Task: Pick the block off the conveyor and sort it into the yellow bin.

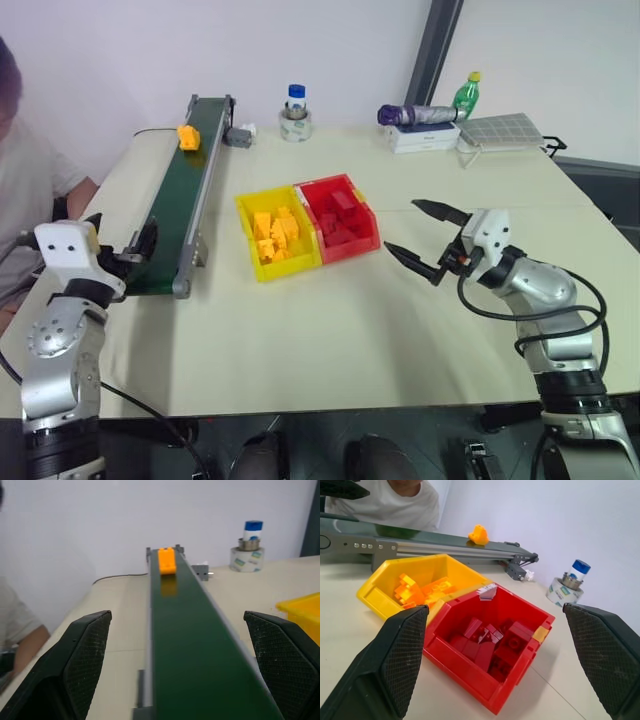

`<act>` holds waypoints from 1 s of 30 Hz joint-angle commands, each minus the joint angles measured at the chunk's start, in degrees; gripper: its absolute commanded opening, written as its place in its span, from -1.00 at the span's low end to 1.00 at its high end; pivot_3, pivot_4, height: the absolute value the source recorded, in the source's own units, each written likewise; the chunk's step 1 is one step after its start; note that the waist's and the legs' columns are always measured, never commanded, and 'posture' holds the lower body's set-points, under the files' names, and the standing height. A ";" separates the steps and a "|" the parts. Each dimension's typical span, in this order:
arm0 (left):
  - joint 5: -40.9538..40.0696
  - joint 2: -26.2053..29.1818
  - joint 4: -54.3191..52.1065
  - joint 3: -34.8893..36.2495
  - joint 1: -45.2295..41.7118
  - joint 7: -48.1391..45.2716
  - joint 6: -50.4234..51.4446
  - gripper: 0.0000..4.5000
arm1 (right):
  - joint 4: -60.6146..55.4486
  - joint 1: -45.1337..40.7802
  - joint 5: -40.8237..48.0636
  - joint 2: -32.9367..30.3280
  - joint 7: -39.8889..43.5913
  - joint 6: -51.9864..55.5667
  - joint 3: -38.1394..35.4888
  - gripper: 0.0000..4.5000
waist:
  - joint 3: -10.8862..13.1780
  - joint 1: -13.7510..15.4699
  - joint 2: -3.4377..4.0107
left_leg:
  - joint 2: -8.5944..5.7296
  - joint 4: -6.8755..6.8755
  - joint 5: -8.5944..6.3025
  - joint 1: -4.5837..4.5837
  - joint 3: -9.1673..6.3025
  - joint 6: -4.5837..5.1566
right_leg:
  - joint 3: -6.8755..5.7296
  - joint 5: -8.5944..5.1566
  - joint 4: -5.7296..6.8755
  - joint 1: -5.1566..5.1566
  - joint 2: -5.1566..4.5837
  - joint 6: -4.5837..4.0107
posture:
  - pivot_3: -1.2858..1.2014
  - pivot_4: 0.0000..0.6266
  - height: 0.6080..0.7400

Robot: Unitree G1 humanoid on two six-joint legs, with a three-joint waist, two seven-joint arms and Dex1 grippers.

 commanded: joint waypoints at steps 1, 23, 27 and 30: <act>0.08 0.26 -1.23 0.76 -0.84 0.03 -1.65 0.99 | -0.72 -0.70 0.73 -0.01 -0.07 -0.48 -0.60 1.00 | 0.00 -0.04 0.00 | 0.00 0.00 -0.01 0.00 0.00 0.00 | 0.00 0.00 -0.01 0.00 -0.01 0.00 | 0.03 -0.52 1.00; 4.16 1.62 11.39 -5.48 -15.60 1.94 4.49 0.99 | -1.36 -0.57 -0.20 0.91 -1.28 -0.67 0.29 1.00 | 0.00 0.15 -0.01 | 0.00 0.03 0.01 -0.03 0.00 0.03 | -0.03 0.09 0.01 0.00 0.02 0.15 | 0.03 -0.52 1.00; 7.53 2.99 22.34 -8.35 -24.83 1.45 3.84 0.99 | -1.75 -0.71 -0.26 1.13 -1.62 -0.36 0.66 1.00 | 0.00 0.05 -0.04 | 0.00 0.11 0.03 -0.05 0.00 0.06 | -0.05 0.13 0.01 0.04 0.14 0.24 | 0.03 -0.52 1.00; 9.29 3.29 33.42 -10.91 -33.31 -0.84 2.27 0.99 | -2.01 -0.56 -0.30 1.24 -1.87 -0.28 0.75 1.00 | 0.00 0.03 -0.05 | 0.04 0.11 0.03 -0.07 0.01 0.09 | -0.05 0.21 0.01 0.02 0.24 0.40 | 0.03 -0.52 1.00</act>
